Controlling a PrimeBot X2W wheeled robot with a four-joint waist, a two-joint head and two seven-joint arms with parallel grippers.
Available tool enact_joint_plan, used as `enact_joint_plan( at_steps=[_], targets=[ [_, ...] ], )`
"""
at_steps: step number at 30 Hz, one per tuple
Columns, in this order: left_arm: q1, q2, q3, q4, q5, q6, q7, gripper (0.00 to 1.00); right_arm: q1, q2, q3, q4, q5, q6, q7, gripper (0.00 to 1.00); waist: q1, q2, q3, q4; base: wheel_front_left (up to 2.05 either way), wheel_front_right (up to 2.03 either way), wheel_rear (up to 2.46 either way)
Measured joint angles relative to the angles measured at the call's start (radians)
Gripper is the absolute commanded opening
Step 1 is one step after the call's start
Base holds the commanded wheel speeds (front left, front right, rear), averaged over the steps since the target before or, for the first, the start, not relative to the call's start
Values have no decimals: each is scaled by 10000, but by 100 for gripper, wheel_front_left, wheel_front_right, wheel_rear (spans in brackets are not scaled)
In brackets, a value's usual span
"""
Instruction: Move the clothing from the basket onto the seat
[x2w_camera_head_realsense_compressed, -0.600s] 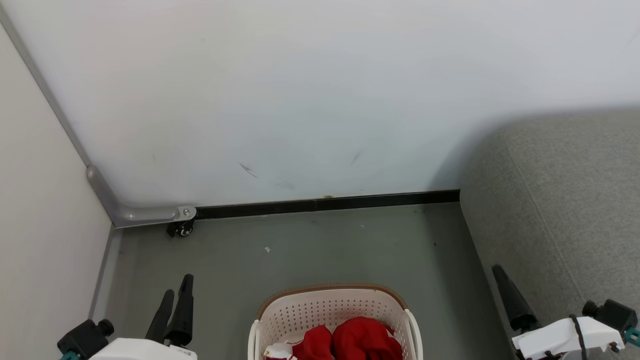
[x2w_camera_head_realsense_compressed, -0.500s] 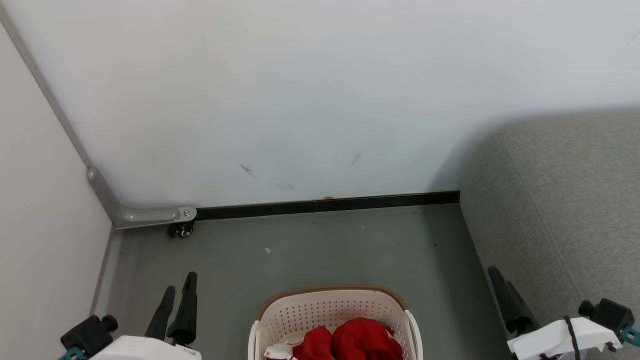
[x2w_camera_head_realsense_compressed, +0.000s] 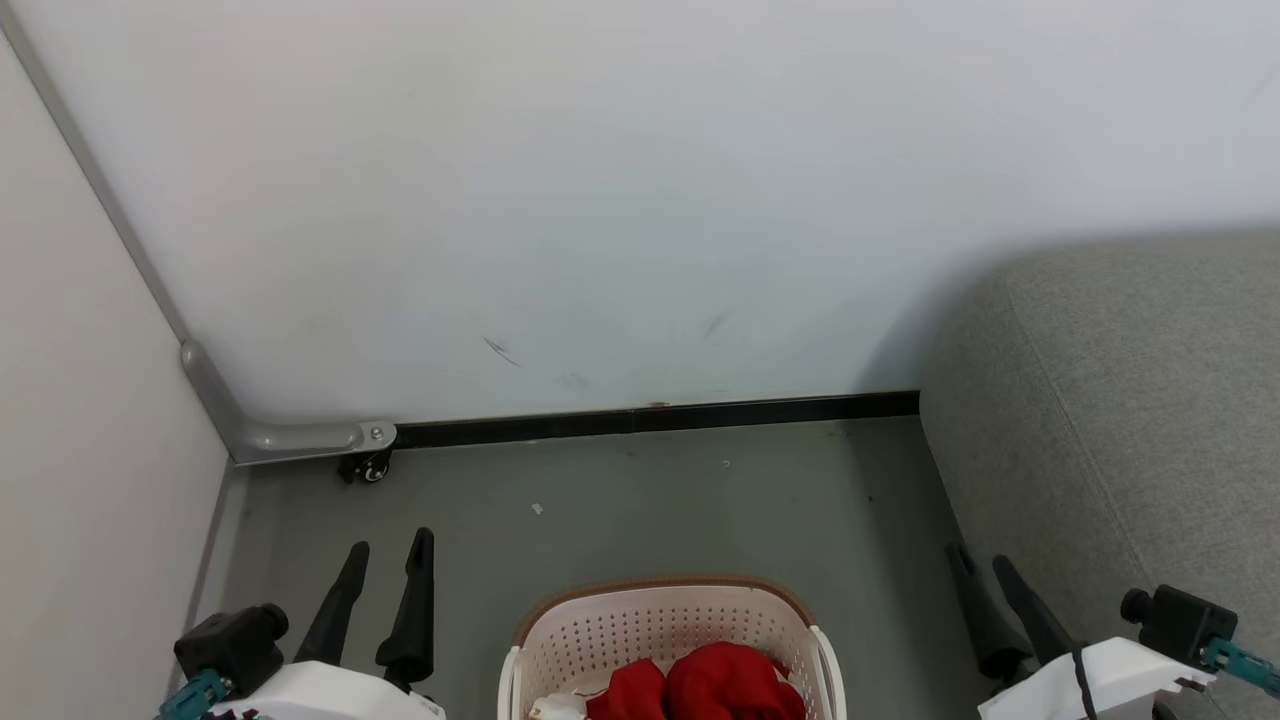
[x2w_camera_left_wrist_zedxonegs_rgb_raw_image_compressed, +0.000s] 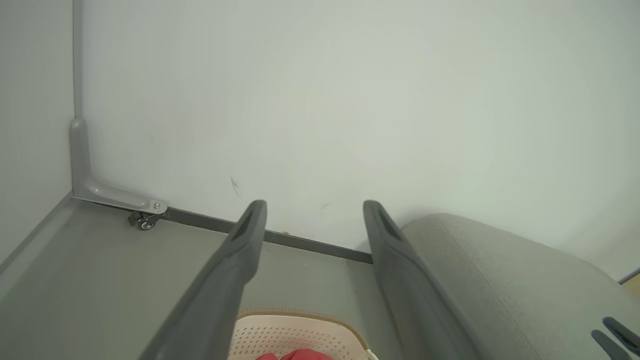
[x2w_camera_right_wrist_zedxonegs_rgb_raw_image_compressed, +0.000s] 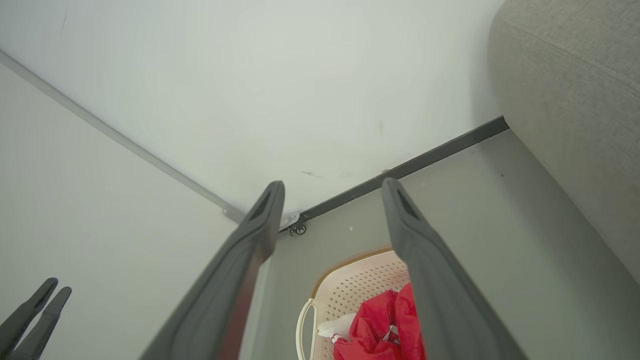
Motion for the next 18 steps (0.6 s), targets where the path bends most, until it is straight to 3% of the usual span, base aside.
enact_joint_plan(
  at_steps=[8, 18],
  targets=[
    [20, 6, -307, -224, 1254, 376, -265, 100, 77, 8, 176, -136, -1285, 0, -270, 100, -48, 0, 5, 6, 0, 0, 0],
    [205, 23, -623, -267, 2623, 780, -627, 100, 200, 13, 395, -278, -2842, 0, -663, 100, -63, 0, -23, 19, 0, 0, 0]
  ],
)
